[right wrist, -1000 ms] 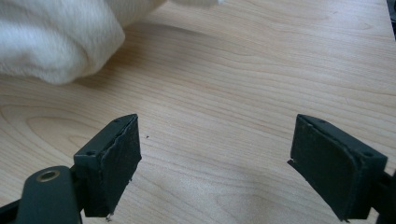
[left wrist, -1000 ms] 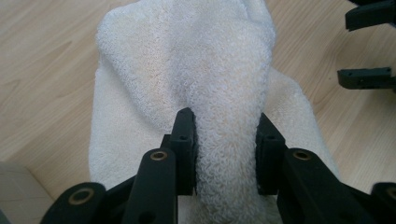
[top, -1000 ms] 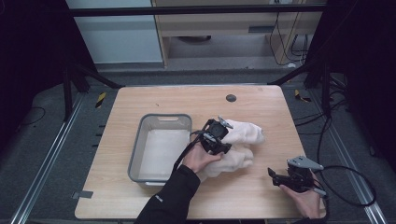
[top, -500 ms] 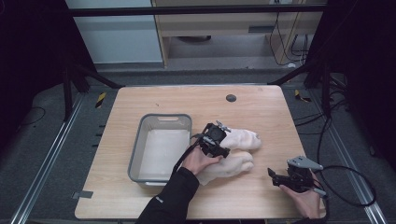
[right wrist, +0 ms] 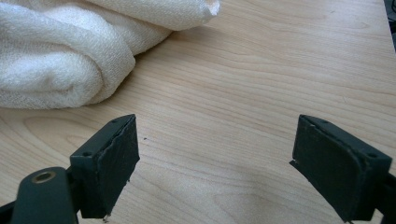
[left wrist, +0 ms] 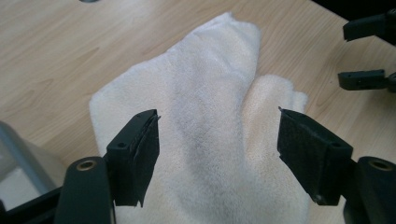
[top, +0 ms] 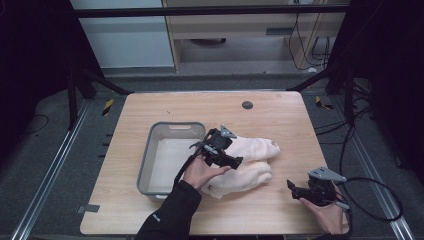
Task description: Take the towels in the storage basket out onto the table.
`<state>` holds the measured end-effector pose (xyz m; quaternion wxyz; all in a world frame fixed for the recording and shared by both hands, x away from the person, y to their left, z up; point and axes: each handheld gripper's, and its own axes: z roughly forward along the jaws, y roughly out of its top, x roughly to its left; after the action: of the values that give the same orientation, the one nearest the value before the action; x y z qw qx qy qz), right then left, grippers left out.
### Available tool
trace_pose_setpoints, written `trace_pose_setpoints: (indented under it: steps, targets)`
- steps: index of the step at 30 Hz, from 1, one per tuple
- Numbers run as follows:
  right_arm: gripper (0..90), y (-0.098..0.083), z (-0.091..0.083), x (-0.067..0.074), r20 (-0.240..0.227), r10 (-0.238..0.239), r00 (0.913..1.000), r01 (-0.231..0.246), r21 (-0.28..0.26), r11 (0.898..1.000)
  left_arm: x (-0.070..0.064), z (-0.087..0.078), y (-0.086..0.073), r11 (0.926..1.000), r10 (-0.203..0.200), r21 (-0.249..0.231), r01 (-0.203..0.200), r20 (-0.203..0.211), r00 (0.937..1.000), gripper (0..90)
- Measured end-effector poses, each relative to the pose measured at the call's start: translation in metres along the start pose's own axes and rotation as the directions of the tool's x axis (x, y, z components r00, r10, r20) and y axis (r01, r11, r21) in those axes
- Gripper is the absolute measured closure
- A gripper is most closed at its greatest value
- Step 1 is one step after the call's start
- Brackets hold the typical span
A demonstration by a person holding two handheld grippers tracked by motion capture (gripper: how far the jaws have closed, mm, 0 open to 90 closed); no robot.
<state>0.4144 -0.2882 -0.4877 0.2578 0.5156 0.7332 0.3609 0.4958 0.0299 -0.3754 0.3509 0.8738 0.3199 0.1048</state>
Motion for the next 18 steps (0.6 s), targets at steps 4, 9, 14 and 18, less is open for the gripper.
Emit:
trace_pose_setpoints:
  steps: [4, 9, 14, 18]
  targets:
    - [14.3, 0.000, 0.000, 0.000, 0.000, -0.001, 1.0000, 0.001, -0.001, 1.000, 0.004, -0.021, -0.005, 0.9983, -0.010, -0.057, 0.010, 0.007, 0.9999, 28.2]
    - [13.9, 0.000, 0.000, 0.000, -0.001, -0.002, 1.0000, 0.002, -0.001, 1.000, 0.009, -0.047, -0.014, 0.9932, -0.010, -0.116, 0.010, 0.001, 1.0000, 26.3]
    - [13.7, 0.000, -0.001, 0.000, -0.006, 0.008, 0.9999, -0.008, 0.002, 1.000, 0.017, -0.066, -0.027, 0.9877, -0.016, -0.156, 0.014, -0.008, 0.9998, 25.3]
    - [13.6, 0.000, -0.001, 0.000, -0.009, 0.010, 0.9999, -0.010, 0.003, 1.000, 0.026, -0.080, -0.040, 0.9821, -0.031, -0.186, 0.027, -0.019, 0.9993, 25.1]
